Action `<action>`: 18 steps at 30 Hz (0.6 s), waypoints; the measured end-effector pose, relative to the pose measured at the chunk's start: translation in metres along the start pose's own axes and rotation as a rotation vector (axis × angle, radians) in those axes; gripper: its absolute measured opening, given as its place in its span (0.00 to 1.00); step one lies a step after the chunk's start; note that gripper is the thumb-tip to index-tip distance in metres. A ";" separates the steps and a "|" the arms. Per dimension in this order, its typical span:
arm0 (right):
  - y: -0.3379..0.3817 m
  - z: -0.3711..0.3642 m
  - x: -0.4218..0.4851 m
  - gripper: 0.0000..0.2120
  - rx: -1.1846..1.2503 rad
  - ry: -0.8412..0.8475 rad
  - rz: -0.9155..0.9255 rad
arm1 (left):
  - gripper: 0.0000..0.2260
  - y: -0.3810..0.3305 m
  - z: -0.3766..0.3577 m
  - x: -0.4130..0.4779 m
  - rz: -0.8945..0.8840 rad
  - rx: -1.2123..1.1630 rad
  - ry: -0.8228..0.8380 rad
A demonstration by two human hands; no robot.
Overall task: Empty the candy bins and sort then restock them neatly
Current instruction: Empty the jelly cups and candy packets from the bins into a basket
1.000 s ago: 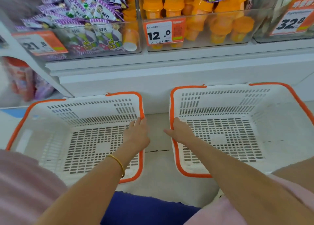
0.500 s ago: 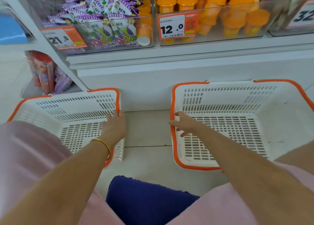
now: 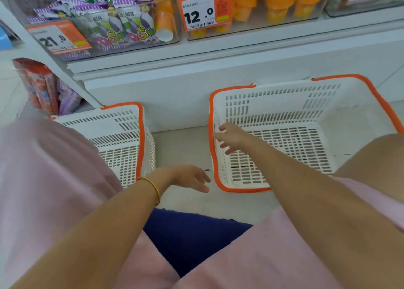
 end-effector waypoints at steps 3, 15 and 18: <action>-0.009 -0.007 0.008 0.26 0.017 -0.021 0.002 | 0.22 0.006 -0.006 0.014 -0.033 -0.108 0.027; -0.006 -0.014 0.025 0.21 -0.008 -0.011 0.017 | 0.16 0.053 0.038 0.049 0.132 -0.991 -0.473; -0.006 -0.012 0.024 0.21 -0.035 0.010 0.027 | 0.16 0.058 0.051 0.060 0.234 -1.177 -0.736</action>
Point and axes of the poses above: each hand's wrist, its own x-axis towards the middle knuckle, its own z-axis out of the back of the hand, y = z × x, the point moved 6 cm from there along x, towards the middle knuckle, and after that the axes turned 5 degrees about -z, right-handed, at the moved point
